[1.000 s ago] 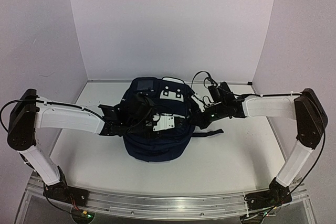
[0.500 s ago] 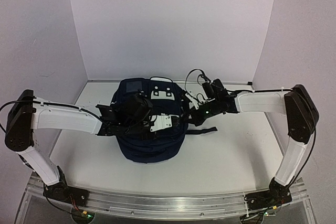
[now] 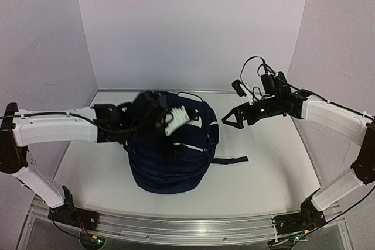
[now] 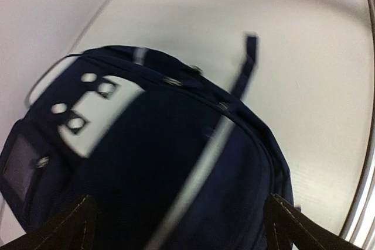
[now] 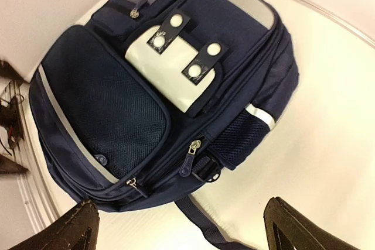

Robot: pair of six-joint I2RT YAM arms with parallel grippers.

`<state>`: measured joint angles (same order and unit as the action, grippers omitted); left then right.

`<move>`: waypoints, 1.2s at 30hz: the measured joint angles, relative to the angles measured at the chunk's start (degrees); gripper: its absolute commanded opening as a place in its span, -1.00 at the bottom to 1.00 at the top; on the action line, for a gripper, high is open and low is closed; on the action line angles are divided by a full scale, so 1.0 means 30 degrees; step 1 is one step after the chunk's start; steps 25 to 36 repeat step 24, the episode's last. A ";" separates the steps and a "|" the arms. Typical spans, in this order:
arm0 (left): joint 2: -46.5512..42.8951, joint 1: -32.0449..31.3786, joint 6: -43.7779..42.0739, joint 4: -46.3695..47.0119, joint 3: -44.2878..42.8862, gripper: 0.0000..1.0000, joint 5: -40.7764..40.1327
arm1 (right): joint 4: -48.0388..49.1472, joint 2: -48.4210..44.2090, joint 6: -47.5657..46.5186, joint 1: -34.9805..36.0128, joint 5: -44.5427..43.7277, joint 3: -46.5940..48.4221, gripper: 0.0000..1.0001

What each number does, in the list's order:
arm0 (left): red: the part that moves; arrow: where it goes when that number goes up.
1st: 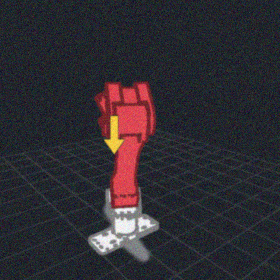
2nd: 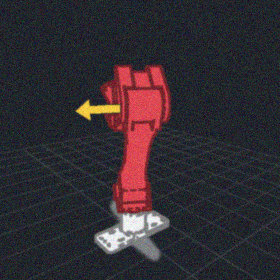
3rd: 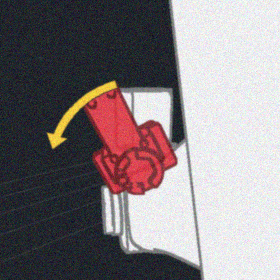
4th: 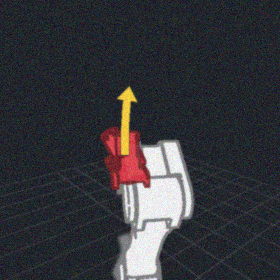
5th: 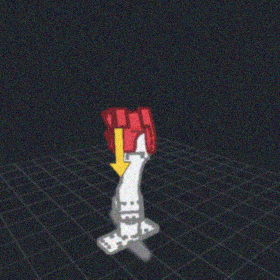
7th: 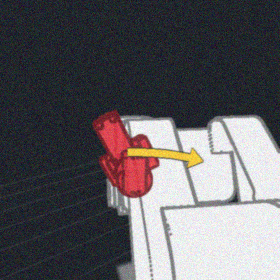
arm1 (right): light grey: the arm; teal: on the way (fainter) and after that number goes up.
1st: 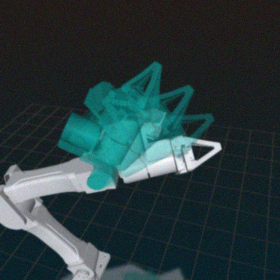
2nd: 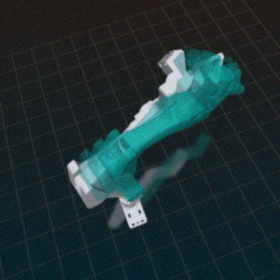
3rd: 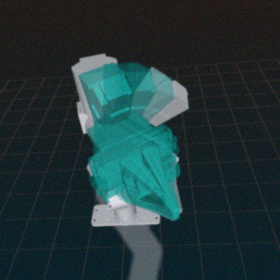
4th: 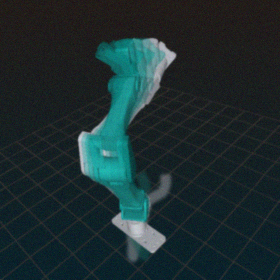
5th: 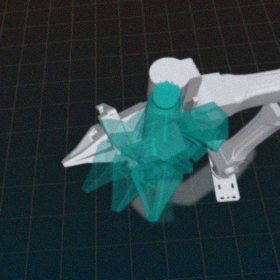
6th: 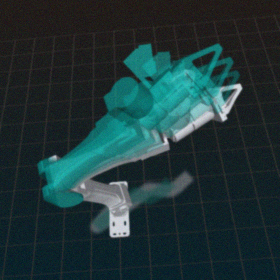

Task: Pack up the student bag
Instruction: Reset both arms

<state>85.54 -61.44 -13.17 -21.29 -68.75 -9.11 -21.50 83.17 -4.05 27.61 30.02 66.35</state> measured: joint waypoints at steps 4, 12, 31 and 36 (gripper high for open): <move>-0.2213 0.5623 0.4144 0.0240 -0.1460 0.99 0.0808 | -0.0500 -0.0066 0.0873 -0.1750 0.0270 0.1173 0.97; -0.3628 1.5726 0.9169 -0.1279 -0.1352 0.99 0.2172 | -0.0579 0.1032 0.1637 -0.6018 0.0544 0.2352 0.96; -0.0743 1.7213 1.1686 -0.1800 0.2254 0.99 0.1976 | -0.0488 0.3522 0.0521 -0.9543 0.0736 0.0550 0.97; -0.0743 1.7213 1.1686 -0.1800 0.2254 0.99 0.1976 | -0.0488 0.3522 0.0521 -0.9543 0.0736 0.0550 0.97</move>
